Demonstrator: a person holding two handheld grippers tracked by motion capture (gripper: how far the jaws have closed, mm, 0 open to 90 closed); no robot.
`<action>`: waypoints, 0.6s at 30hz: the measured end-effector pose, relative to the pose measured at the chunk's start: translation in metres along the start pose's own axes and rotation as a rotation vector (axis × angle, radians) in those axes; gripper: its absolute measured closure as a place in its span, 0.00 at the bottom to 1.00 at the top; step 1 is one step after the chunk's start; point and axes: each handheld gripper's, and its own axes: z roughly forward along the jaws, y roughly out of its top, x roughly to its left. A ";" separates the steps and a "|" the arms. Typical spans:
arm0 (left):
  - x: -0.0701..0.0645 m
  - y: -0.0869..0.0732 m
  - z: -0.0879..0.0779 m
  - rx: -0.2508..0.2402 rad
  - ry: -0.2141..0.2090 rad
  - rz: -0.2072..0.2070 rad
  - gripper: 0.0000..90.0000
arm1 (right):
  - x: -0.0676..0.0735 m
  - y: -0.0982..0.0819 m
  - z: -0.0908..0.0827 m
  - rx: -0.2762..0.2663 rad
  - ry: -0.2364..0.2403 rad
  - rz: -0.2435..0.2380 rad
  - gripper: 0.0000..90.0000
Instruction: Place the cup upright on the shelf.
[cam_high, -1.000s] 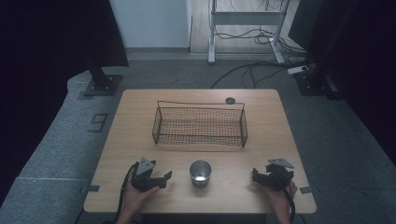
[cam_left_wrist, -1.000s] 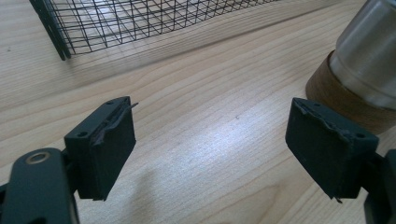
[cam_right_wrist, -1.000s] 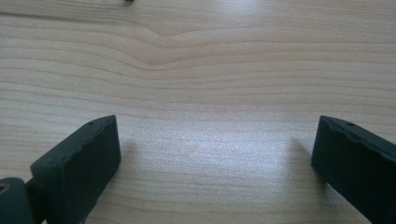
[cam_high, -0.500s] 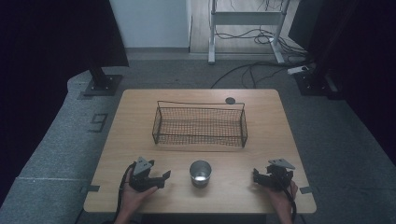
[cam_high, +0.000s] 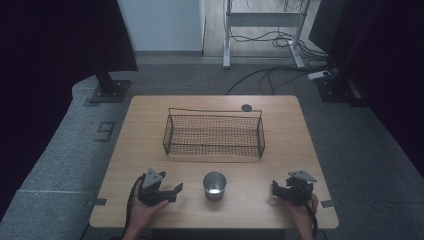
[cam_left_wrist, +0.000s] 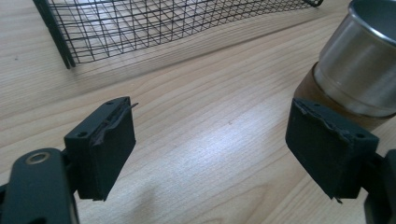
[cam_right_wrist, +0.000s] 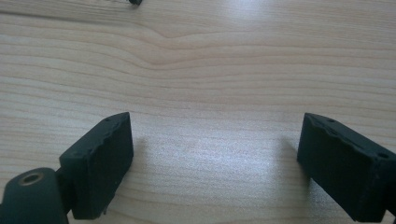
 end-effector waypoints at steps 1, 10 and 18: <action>-0.002 0.001 0.000 0.002 -0.008 0.000 0.18 | 0.000 0.000 0.000 0.000 0.000 0.001 0.12; -0.011 0.012 -0.012 -0.037 -0.050 -0.001 0.17 | 0.000 0.000 0.000 0.000 0.003 0.001 0.12; -0.026 0.022 -0.019 -0.063 -0.088 0.033 0.17 | -0.001 0.000 0.000 0.001 0.005 -0.001 0.12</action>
